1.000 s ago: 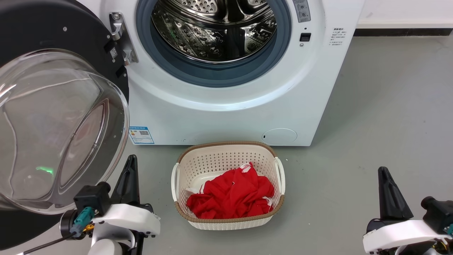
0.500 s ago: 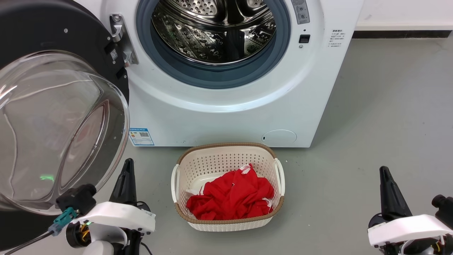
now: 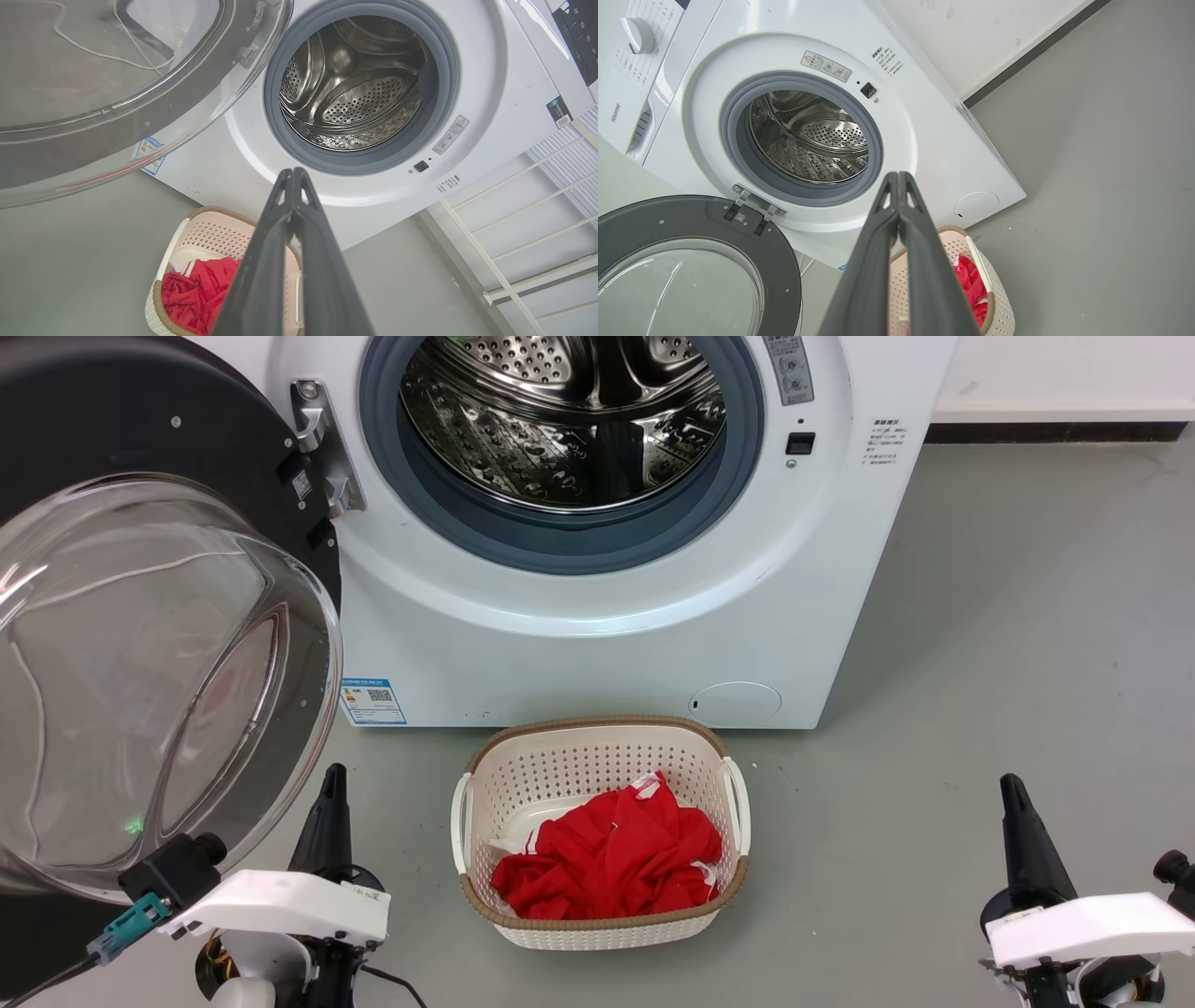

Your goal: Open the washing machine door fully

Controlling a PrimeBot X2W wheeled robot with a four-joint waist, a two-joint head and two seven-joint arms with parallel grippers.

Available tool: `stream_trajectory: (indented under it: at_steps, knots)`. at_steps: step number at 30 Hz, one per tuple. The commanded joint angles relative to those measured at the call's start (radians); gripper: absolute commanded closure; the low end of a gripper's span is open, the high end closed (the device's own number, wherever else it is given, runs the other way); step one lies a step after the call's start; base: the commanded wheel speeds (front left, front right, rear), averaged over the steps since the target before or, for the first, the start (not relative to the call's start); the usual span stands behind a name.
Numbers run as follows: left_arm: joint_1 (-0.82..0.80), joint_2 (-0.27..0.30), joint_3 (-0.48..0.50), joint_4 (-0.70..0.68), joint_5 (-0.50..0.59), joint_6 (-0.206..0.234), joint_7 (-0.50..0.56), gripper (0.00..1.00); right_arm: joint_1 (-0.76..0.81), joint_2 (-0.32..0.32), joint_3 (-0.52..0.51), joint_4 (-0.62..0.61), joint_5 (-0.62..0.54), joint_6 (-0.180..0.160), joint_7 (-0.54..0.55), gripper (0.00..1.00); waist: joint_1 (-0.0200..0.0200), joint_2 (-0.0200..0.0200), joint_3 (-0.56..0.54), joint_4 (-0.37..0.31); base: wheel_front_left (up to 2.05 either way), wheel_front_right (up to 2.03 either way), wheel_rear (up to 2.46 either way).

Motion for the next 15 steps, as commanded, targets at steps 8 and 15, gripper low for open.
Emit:
stream_trajectory:
  at_steps: [8, 15]
  knots:
    - [-0.01, -0.004, 0.02, -0.005, -0.131, -0.016, 0.031, 1.0, -0.034, -0.009, -0.003, 0.005, 0.136, 0.0, 0.028, 1.0, 0.0, -0.0001, -0.004, -0.001, 0.0, 0.0, 0.0]
    - [-0.009, -0.008, 0.031, -0.001, -0.216, -0.024, 0.053, 1.0, -0.041, -0.01, -0.005, 0.016, 0.225, 0.0, 0.048, 1.0, 0.0, -0.0001, -0.008, -0.001, 0.0, 0.0, 0.0]
